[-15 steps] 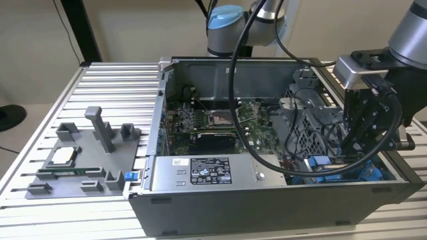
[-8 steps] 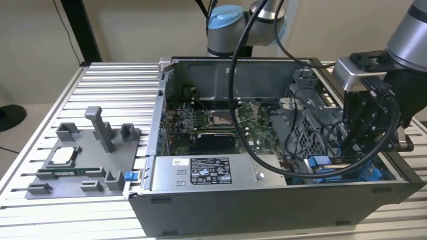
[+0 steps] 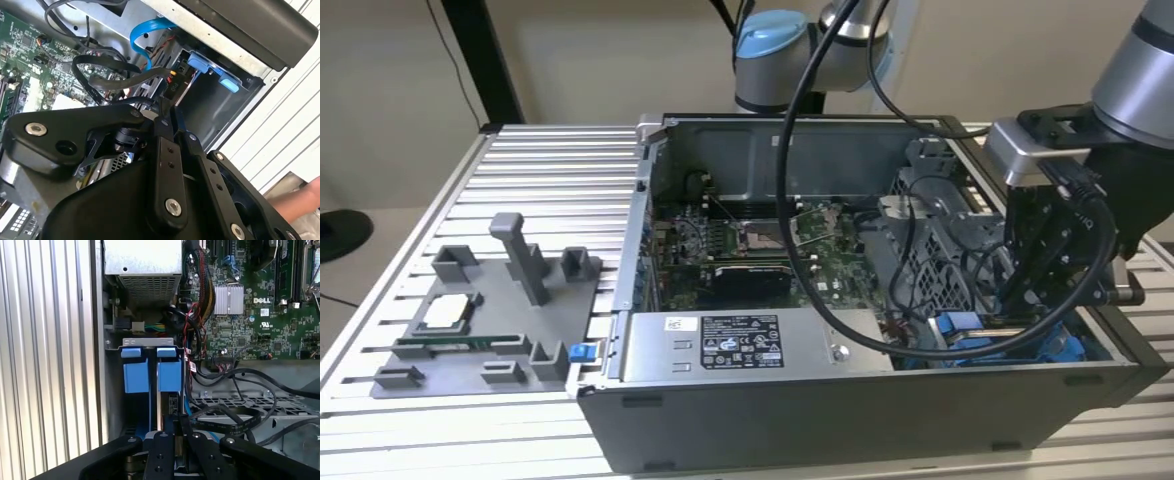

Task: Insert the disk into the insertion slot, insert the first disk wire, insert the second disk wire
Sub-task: 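Insert the second disk wire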

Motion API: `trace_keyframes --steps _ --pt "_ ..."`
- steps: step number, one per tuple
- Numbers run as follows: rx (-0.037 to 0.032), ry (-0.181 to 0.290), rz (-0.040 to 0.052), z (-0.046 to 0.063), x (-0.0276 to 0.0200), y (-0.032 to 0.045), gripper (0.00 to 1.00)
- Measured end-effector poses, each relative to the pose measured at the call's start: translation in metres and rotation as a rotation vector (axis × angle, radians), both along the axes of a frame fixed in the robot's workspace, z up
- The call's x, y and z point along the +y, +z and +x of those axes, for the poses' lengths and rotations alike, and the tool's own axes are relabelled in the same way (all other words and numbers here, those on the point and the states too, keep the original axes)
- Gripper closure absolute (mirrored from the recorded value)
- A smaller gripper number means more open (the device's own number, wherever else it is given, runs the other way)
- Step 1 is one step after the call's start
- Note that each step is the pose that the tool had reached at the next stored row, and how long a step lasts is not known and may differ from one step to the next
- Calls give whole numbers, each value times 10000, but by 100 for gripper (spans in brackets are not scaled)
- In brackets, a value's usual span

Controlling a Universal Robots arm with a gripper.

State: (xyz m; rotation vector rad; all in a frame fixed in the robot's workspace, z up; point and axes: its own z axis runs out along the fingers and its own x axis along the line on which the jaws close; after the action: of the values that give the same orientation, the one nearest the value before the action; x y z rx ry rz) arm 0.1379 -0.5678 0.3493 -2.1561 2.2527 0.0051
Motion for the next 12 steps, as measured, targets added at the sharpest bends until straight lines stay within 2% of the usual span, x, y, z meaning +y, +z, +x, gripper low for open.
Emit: trace_keyframes --steps 12 --pt "0 0 0 0 0 -20 100"
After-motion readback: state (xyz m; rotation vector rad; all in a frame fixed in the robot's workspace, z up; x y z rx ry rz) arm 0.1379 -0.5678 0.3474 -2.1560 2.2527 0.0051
